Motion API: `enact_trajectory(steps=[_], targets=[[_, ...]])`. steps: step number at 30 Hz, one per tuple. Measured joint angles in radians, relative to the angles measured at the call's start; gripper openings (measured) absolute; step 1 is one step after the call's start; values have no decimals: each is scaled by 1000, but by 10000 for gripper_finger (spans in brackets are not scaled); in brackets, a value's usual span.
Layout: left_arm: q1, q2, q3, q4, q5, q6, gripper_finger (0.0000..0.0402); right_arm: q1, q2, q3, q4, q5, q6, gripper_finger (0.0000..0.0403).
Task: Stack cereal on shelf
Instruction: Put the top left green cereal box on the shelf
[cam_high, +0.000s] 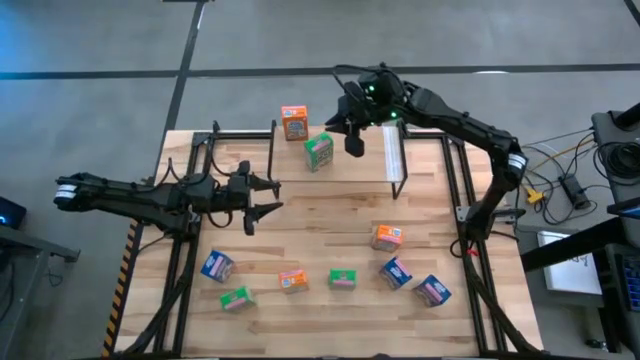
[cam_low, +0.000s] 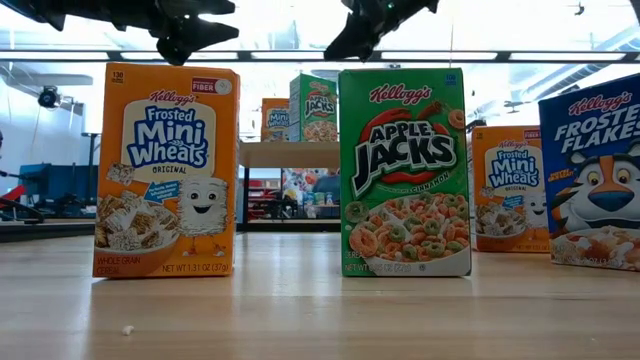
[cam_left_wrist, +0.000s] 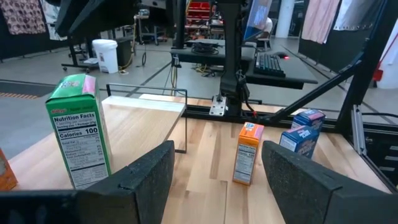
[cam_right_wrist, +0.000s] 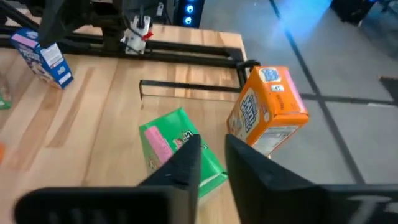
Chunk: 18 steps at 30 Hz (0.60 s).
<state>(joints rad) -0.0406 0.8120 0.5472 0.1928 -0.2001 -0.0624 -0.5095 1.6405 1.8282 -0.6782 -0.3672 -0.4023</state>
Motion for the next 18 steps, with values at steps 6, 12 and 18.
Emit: enact_trajectory(steps=[6, 12, 18], targets=[[0, 0, 0, 0, 0, 0, 227, 1, 59, 82, -122, 0, -8, 191], [0, 0, 0, 0, 0, 1, 227, 2, 113, 126, -158, 0, -86, 290], [0, 2, 0, 0, 0, 1, 227, 3, 145, 133, -156, -9, -132, 334]])
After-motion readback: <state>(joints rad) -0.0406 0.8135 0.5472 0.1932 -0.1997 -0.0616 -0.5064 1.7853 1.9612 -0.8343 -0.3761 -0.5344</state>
